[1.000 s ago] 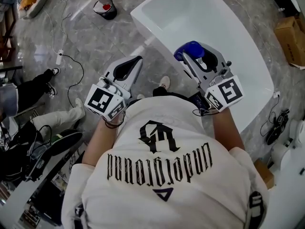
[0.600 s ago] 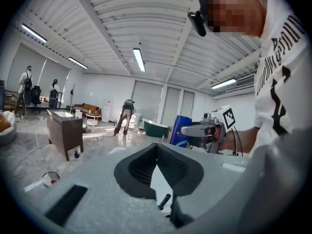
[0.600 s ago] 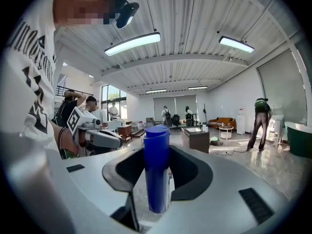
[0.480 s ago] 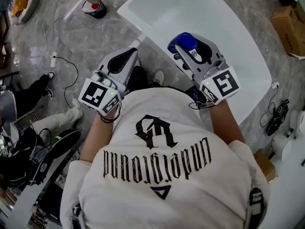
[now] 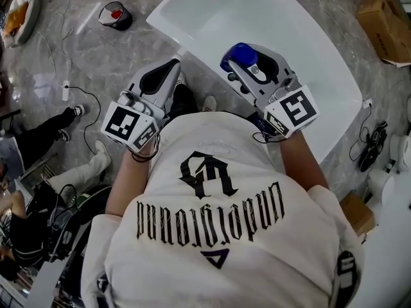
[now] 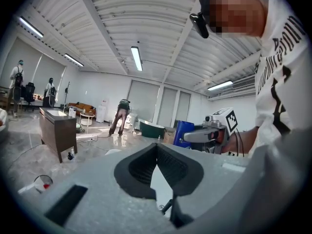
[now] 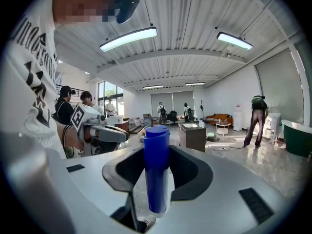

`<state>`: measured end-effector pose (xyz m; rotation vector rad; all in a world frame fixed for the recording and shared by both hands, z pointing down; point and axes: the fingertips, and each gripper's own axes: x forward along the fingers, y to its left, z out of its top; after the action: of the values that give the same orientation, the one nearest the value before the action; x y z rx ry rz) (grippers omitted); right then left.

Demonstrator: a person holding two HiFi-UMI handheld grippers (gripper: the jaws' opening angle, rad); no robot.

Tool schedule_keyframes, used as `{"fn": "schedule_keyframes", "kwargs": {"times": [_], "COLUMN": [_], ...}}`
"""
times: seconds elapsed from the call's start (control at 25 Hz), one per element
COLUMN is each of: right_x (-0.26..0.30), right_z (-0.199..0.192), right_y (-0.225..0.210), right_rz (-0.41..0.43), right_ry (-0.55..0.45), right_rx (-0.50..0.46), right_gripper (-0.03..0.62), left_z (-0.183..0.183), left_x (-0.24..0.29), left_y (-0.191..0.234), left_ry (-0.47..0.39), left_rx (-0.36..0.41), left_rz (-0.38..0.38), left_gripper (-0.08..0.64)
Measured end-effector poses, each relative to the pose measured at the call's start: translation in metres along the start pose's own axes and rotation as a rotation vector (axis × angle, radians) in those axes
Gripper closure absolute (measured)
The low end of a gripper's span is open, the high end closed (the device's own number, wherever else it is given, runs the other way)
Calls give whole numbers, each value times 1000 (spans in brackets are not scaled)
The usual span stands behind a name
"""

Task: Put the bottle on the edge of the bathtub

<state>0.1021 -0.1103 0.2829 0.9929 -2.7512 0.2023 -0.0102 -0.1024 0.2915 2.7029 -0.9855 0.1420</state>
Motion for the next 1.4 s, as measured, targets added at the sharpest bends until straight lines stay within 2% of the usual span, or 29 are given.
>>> {"fn": "schedule_keyframes", "kwargs": {"times": [0.52, 0.92, 1.4], "right_x": [65, 122, 179], "right_z": [-23, -47, -96], "right_y": [-15, -33, -50], "right_rz": [25, 31, 27], "right_ry": [84, 160, 259], "right_rx": [42, 103, 106], "right_gripper": [434, 434, 436], "left_z": [-11, -22, -51], "left_x": [11, 23, 46], "left_y": [62, 107, 163], "left_ry": [21, 59, 143], "left_rx": [-46, -76, -116], "left_rz": [-9, -61, -71], "left_gripper": [545, 545, 545]}}
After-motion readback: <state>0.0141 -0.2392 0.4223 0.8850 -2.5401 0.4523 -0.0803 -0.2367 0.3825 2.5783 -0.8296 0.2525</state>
